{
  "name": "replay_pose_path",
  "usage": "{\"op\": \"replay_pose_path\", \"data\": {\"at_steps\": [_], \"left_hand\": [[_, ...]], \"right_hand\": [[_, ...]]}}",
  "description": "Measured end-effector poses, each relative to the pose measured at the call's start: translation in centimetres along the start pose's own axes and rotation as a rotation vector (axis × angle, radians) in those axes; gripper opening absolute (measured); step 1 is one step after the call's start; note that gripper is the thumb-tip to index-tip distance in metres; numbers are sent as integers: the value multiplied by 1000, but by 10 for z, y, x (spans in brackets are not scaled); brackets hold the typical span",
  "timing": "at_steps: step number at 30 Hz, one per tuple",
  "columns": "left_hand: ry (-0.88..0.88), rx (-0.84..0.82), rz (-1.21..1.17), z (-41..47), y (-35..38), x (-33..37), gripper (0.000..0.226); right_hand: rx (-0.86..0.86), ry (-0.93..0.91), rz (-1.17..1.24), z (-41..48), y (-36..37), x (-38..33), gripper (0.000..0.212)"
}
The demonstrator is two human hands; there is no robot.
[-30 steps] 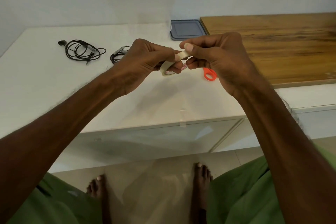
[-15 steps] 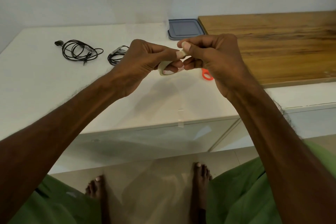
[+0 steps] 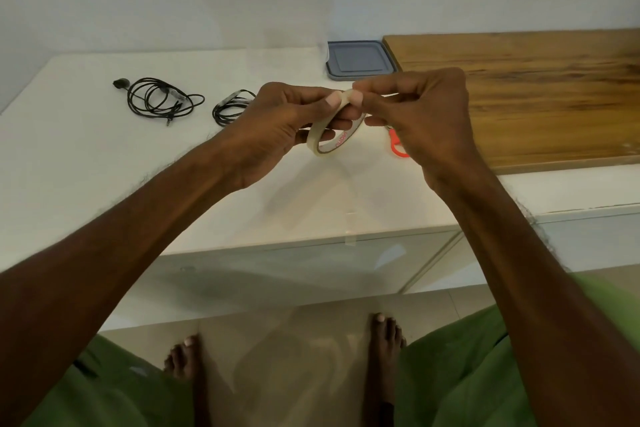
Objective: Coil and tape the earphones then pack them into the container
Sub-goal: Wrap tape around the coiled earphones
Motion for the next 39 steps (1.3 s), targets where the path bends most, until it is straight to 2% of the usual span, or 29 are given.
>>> {"op": "replay_pose_path", "data": {"at_steps": [13, 18, 25, 30, 33, 39], "left_hand": [[58, -54, 71, -1, 4, 0, 28], [69, -35, 73, -1, 6, -2, 25], [91, -62, 113, -3, 9, -5, 26], [77, -53, 87, -1, 7, -5, 26], [74, -54, 91, -1, 7, -5, 23], [68, -68, 96, -3, 6, -6, 26]], "right_hand": [[2, -91, -181, 7, -3, 0, 22], [-15, -81, -145, 8, -2, 3, 11], [89, -105, -210, 6, 3, 8, 12], [-26, 22, 78, 6, -5, 10, 11], [-36, -44, -37, 6, -5, 10, 18], [-33, -65, -115, 9, -3, 10, 10]]}}
Point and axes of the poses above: each hand's wrist, its own z-axis towards the middle knuckle, its own y-axis out of the palm, x = y × z, the point moved 1 cm from there along z, towards the middle knuckle, and after that the axes turned 5 degrees about x, right-handed, at the moved point
